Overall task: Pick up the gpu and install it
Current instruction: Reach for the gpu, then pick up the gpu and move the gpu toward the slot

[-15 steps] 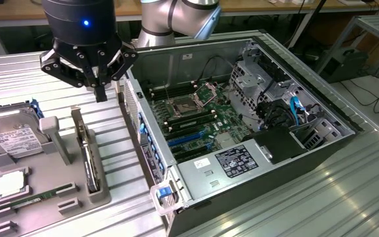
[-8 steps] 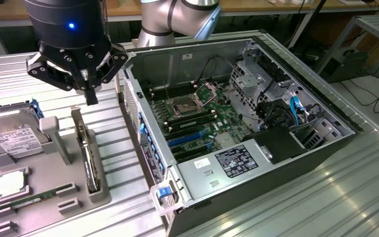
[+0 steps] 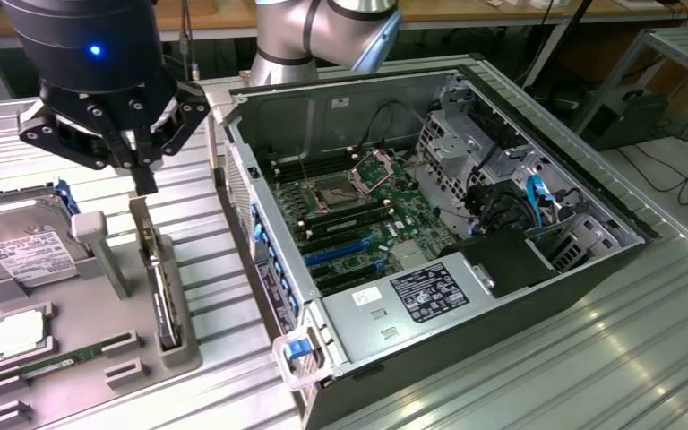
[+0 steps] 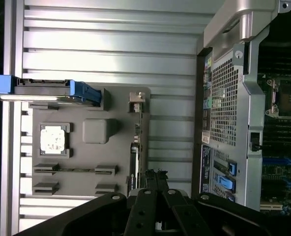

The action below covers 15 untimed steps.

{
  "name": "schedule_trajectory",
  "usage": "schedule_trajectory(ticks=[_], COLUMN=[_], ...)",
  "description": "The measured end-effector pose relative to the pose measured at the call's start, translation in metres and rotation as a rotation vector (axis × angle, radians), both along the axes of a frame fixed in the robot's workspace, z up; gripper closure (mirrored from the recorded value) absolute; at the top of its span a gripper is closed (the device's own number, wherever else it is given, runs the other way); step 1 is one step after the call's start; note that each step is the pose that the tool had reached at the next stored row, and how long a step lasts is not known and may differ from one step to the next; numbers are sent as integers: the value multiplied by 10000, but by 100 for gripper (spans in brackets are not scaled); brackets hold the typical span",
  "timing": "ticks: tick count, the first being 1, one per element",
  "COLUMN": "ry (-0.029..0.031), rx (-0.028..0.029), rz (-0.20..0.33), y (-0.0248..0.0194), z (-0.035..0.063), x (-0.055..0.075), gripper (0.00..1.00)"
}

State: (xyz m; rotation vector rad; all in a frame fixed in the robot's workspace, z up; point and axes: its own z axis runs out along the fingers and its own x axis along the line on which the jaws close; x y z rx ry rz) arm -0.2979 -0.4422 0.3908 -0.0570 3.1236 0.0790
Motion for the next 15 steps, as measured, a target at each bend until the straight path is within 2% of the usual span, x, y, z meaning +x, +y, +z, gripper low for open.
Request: schedule_trajectory(ticks=[3,5,8,15], ry=[0,0,-2,0], rx=[4,5,6,5], rz=[0,0,2,3], y=[-9,-15,-101,-101], z=[-1,-2,-5,-4], x=[-119,-144,-177,-176], gripper=[89,89,89,89])
